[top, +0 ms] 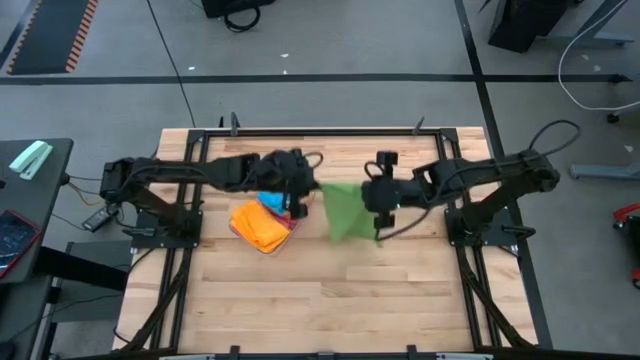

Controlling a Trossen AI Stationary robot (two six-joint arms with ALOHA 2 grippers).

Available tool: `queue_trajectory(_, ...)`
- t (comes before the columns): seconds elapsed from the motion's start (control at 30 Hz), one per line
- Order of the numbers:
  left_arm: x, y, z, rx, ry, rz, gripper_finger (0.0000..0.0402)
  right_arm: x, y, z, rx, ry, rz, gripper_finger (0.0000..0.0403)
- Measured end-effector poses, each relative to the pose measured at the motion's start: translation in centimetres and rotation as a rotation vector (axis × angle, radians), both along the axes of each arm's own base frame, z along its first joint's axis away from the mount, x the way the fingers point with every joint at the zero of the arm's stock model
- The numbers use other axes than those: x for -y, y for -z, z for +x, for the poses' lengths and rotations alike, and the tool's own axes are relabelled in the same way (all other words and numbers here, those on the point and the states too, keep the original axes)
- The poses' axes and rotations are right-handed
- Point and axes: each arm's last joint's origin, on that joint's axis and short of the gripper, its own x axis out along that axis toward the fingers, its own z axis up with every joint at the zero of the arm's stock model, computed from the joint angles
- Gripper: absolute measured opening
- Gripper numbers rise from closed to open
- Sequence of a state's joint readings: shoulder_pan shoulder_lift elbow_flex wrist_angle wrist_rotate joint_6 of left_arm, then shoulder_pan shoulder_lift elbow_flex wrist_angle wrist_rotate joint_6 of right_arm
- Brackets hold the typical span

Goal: Fold microfiber towels
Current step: Fold the green microfiber towel

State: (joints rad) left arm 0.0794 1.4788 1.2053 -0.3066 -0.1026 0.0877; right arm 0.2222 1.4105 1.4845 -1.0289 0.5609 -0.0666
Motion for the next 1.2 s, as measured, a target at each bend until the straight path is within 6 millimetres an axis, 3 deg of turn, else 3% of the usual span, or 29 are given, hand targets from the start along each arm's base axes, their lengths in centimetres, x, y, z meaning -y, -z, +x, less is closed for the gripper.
queue_trajectory(0.2, -3.8, -1.1, 0.1, 0.092, -0.106, 0.169, 0.001, 3.9, -0.5, 0.8, -0.007, 0.074, -0.146, 0.0012)
queue_trajectory(0.37, -4.1, -1.4, 0.1, 0.116, -0.103, 0.194, 0.0028, 5.3, -0.1, 0.8, -0.025, 0.085, -0.131, 0.0012)
queue_trajectory(0.47, -2.7, -0.4, 0.4, 0.049, -0.054, 0.141, 0.0022, 4.8, 1.5, 0.9, -0.063, 0.034, -0.052, 0.0012)
queue_trajectory(0.57, -0.9, 1.3, 0.9, -0.047, -0.02, 0.081, 0.0012, 3.7, 4.4, 1.0, -0.104, -0.008, 0.015, 0.0012)
queue_trajectory(0.8, 4.5, 5.8, 3.0, -0.186, 0.099, -0.014, 0.0032, -0.5, 11.2, 0.1, -0.15, -0.086, 0.134, 0.0012)
queue_trajectory(1.0, 8.5, 8.8, 4.5, -0.202, 0.159, -0.064, 0.0022, -3.8, 14.6, -1.5, -0.164, -0.145, 0.226, 0.0012)
queue_trajectory(1.2, 11.8, 10.7, 5.6, -0.16, 0.234, -0.153, 0.0019, -7.0, 17.9, -3.4, -0.15, -0.323, 0.339, 0.0012)
